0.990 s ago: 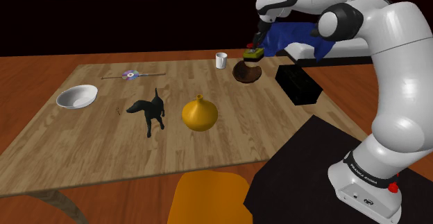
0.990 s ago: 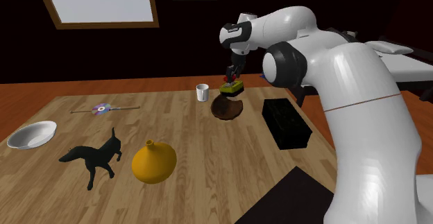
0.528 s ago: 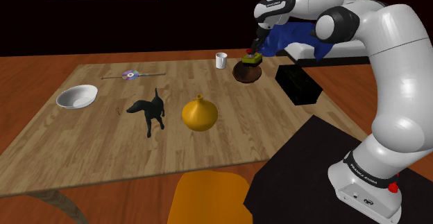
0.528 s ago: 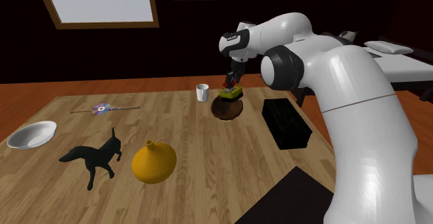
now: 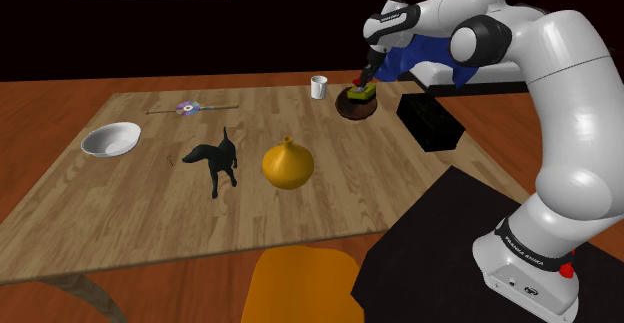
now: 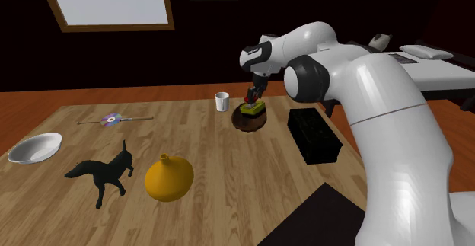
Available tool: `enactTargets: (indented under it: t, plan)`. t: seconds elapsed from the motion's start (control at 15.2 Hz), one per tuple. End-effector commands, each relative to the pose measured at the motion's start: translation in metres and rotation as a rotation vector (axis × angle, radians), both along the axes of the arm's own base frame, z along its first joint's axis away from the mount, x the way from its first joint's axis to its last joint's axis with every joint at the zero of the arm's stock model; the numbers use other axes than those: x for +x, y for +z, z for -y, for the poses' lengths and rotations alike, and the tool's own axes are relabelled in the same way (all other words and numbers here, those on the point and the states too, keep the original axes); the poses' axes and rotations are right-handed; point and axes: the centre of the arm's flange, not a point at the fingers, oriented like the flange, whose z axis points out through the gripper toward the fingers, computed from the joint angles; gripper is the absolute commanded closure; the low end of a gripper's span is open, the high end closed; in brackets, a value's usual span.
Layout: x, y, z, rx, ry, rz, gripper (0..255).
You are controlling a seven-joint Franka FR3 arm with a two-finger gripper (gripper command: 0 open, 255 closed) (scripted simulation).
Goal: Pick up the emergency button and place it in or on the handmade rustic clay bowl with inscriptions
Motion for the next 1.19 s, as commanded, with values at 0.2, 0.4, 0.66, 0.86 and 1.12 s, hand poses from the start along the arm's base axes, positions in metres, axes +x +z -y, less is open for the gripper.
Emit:
enactTargets:
  t: [0.2,0.4,0.66,0.86,1.12]
  plan:
    - [-0.001,-0.004,0.002,0.000,0.000,0.001,255]
    - [-0.001,-0.004,0.002,0.000,0.000,0.001,255]
    - [-0.001,-0.004,0.002,0.000,0.000,0.001,0]
    - [-0.003,0.009,0.002,0.000,0.000,0.001,0]
    - [-0.009,0.045,0.004,0.000,0.000,0.001,0]
